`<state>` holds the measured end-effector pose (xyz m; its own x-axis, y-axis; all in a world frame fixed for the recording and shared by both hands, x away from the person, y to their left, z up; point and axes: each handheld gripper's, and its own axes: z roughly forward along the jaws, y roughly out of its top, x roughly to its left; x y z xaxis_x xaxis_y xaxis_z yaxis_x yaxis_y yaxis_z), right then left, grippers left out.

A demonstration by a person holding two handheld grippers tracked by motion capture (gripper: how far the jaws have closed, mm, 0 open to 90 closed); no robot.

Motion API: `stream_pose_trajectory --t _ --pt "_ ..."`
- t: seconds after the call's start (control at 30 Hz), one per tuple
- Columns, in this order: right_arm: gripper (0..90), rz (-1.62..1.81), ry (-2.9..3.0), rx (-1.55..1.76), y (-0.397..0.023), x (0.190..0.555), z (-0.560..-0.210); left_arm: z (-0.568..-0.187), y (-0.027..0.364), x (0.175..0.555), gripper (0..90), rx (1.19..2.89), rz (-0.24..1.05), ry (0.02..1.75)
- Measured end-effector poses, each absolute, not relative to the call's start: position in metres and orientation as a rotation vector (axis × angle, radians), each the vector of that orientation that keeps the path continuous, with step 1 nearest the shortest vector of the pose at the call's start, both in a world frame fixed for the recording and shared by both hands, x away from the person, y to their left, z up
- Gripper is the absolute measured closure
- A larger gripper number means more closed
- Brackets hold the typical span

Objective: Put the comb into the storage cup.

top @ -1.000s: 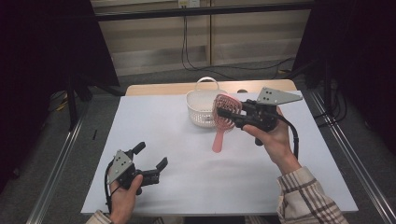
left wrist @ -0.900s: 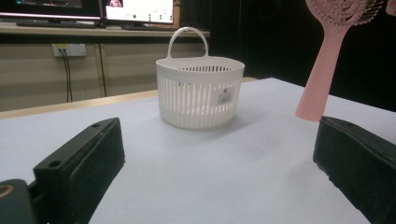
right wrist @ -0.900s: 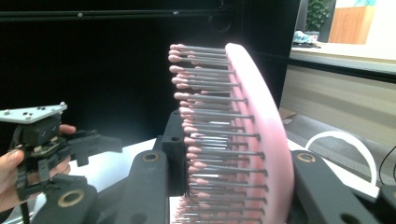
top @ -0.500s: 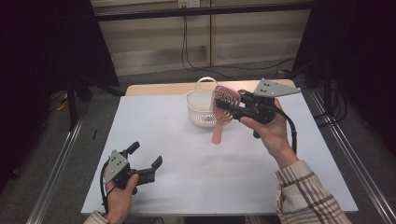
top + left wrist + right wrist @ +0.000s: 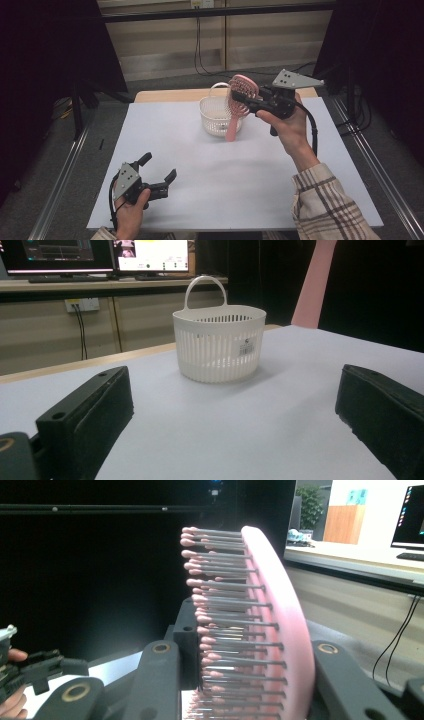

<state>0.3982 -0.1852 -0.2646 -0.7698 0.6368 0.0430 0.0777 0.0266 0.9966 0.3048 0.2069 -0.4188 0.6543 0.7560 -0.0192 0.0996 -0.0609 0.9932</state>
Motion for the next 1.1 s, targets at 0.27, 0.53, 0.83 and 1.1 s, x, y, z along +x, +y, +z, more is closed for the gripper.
stream_pose_trajectory --t 0.27,0.53,0.83,1.1 --pt "64.0 1.778 1.868 0.739 -0.182 0.404 -0.255 -0.419 0.21 0.305 2.2 1.548 0.626 0.739" --pt "64.0 1.784 1.824 0.743 -0.18 0.409 -0.246 -0.419 0.21 0.305 2.1 1.541 0.619 0.743" --pt "64.0 1.79 1.764 0.793 -0.185 0.421 -0.243 -0.418 0.21 0.305 2.1 1.534 0.621 0.744" --pt "64.0 1.787 1.723 0.833 -0.188 0.435 -0.242 -0.418 0.211 0.305 2.1 1.539 0.619 0.744"
